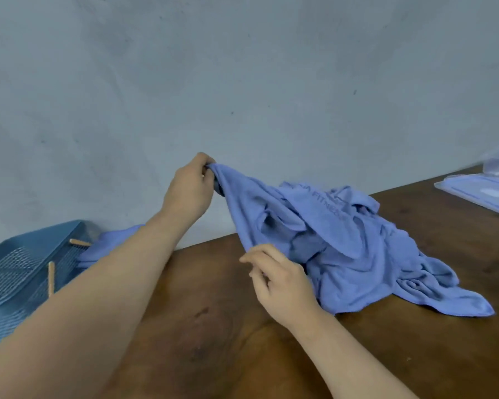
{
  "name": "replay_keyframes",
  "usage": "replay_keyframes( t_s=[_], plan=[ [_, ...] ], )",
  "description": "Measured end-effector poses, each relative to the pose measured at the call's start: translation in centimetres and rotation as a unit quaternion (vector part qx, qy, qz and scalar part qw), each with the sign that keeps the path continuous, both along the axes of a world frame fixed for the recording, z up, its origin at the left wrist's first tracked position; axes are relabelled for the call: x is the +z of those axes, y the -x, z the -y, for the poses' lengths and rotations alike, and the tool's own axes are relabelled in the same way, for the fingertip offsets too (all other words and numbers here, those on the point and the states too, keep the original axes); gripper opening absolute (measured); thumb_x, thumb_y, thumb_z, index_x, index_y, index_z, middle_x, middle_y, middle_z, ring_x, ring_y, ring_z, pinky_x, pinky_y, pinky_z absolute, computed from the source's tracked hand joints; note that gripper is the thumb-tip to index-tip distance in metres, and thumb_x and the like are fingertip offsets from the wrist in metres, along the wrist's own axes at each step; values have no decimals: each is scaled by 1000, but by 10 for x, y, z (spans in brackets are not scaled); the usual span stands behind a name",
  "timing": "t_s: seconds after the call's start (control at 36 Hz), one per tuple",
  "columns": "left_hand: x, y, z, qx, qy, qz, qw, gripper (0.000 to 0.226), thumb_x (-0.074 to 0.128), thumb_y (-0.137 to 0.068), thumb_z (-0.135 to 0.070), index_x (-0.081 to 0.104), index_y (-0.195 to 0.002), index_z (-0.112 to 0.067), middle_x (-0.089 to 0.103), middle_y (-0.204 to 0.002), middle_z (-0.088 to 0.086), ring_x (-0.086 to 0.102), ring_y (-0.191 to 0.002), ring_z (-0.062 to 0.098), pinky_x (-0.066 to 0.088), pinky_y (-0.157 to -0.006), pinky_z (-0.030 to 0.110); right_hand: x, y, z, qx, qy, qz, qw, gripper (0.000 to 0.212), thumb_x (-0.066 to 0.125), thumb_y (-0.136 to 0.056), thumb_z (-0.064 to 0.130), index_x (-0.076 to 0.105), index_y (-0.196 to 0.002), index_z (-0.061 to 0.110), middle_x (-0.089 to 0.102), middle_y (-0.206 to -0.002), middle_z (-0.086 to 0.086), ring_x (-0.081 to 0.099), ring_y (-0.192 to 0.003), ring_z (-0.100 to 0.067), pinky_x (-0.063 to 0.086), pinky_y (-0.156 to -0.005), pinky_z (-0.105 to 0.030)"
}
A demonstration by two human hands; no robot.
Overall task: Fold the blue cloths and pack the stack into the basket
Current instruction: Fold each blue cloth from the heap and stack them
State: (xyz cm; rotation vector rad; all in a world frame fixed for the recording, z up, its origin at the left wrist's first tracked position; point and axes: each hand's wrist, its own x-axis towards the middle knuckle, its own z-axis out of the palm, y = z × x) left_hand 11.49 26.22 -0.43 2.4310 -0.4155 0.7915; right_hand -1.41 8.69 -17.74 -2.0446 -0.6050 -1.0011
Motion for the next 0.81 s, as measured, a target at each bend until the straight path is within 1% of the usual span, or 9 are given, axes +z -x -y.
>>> replay_keyframes(
  t_s=[0.11, 0.19, 0.25, 0.33, 0.44, 0.53, 0.67, 0.75, 0.81],
  plan=[
    [-22, 7, -59, 35, 33, -34, 998, 18, 46, -103, -12, 61, -106, -23, 69, -88, 2, 64, -80, 25, 48, -68, 40, -2, -1, -2, -11, 15, 6, 1000, 26, 48, -103, 9, 69, -117, 16, 61, -123, 10, 65, -91, -8, 53, -73, -22],
    [-67, 21, -90, 40, 31, -105, 993, 23, 44, -105, -8, 60, -114, -21, 66, -87, 3, 62, -76, 22, 41, -64, 30, -8, -8, -4, -28, 21, -19, 999, 26, 53, -100, 3, 69, -116, 16, 60, -121, 9, 55, -88, -2, 41, -78, -10],
    [-102, 35, -102, 44, 27, -148, 988, 26, 43, -106, -4, 58, -121, -19, 66, -94, 8, 60, -72, 19, 41, -60, 26, -15, -14, -4, -38, 39, -49, 997, 28, 56, -99, 1, 68, -118, 18, 58, -122, 11, 53, -90, -3, 41, -78, -13],
    [-152, 54, -108, 42, 30, -188, 981, 30, 45, -104, -7, 58, -122, -27, 70, -116, 10, 62, -91, 15, 45, -74, 28, -26, -20, -4, -58, 76, -82, 992, 27, 58, -99, 8, 67, -120, 24, 56, -124, 15, 56, -102, -9, 47, -74, -20],
    [-205, 69, -111, 54, -41, -240, 968, 37, 54, -106, -42, 57, -141, -29, 58, -143, -4, 53, -130, 15, 42, -113, 38, -37, -26, -2, -81, 100, -132, 983, 31, 60, -98, 11, 67, -122, 28, 58, -124, 20, 51, -108, -7, 38, -65, -10],
    [-224, 80, -109, 74, -87, -203, 973, 44, 53, -105, -53, 57, -144, -32, 53, -148, -13, 42, -143, 15, 37, -116, 35, -43, -30, -2, -72, 114, -172, 976, 35, 58, -100, 15, 65, -132, 29, 57, -132, 19, 51, -112, -10, 46, -71, -15],
    [-219, 101, -101, 60, -103, -170, 978, 27, 51, -100, -61, 65, -113, -42, 64, -115, -23, 49, -118, 6, 47, -94, 33, -48, -31, -5, -53, 154, -228, 960, 46, 59, -103, 38, 53, -148, 35, 51, -148, 19, 51, -127, -13, 51, -93, -28],
    [-202, 121, -90, 26, -109, -153, 982, 40, 42, -101, -63, 58, -81, -33, 63, -74, -11, 56, -80, 8, 52, -70, 31, -47, -31, -4, -50, 184, -257, 947, 60, 60, -100, 55, 43, -155, 38, 45, -154, 18, 48, -134, -14, 50, -99, -32],
    [-195, 133, -86, 15, -110, -113, 987, 49, 34, -105, -63, 51, -75, -28, 59, -60, -6, 56, -62, 14, 51, -61, 35, -45, -32, -4, -50, 211, -269, 938, 63, 61, -99, 57, 40, -156, 40, 43, -155, 18, 48, -134, -15, 50, -99, -33]
  ],
)
